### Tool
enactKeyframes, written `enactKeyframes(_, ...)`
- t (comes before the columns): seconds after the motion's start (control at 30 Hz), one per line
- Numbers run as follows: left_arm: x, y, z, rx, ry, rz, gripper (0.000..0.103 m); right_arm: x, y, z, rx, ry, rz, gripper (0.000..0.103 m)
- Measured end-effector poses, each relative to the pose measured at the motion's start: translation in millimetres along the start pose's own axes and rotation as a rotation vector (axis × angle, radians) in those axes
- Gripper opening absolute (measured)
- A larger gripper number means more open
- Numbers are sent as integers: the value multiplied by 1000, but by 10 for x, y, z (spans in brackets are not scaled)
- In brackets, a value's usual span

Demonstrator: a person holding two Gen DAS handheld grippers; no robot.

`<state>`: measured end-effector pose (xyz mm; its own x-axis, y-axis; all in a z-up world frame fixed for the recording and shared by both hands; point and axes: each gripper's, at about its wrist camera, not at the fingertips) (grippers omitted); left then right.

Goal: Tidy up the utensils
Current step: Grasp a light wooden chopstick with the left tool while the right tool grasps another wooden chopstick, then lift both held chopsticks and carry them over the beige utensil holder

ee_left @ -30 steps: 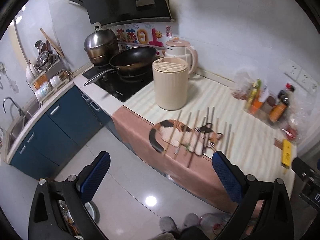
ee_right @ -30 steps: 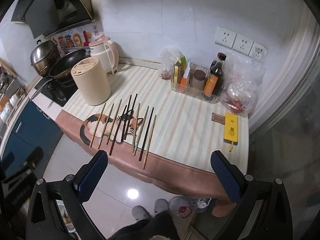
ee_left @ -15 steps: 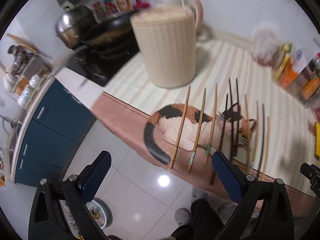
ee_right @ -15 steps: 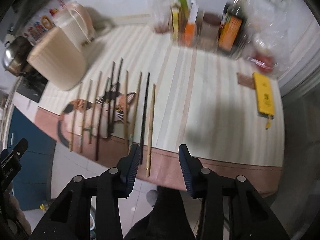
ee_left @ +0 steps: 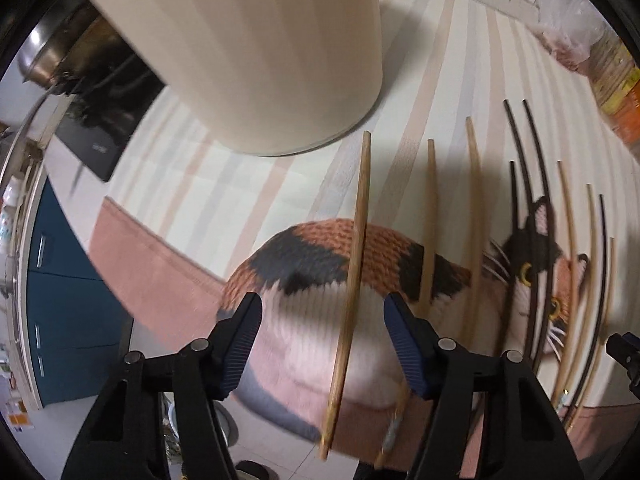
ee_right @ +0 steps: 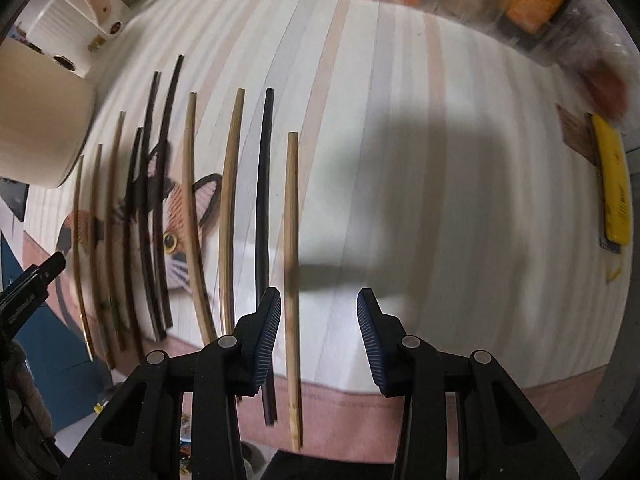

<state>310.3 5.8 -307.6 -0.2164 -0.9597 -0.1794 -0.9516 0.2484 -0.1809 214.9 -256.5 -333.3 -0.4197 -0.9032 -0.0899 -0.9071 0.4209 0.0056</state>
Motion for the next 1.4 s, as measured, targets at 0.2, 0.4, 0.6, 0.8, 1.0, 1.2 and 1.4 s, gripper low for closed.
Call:
enactKeyframes(0.2,31,-51,122,-9,14,38,57,-124,-64,142,-15,-4,-5,42)
enactKeyframes(0.4,-4,-42,111,-7,62,36,8,-213,-78,121,-38,-6,17,42)
enactKeyframes(0.6,-148,-40,178,-2,45,8,5,-109,-76,163,-46,-6,37,33)
enactKeyframes(0.8,-389,139,150,-42,28,-57,5,-154,-13,205,-18,87,-17,12)
enactKeyframes(1.0,-398,358,143,-66,49,-88,5,-273,35,282,-21,135,-46,7)
enactKeyframes(1.2,-381,299,147,-79,54,-64,5,12,64,268,-39,150,-46,7)
enactKeyframes(1.4,-296,119,119,-86,40,-27,5,65,24,296,-69,150,-48,8)
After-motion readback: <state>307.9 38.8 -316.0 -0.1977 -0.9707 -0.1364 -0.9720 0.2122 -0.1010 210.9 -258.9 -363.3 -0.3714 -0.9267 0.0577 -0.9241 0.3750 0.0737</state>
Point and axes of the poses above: each gripper's, at about its wrist camera, not at the fingertips, and z roughly the way its jaws point, x to its right, y to its underside, and after that the axes turned 1 degree about -y, right-handed
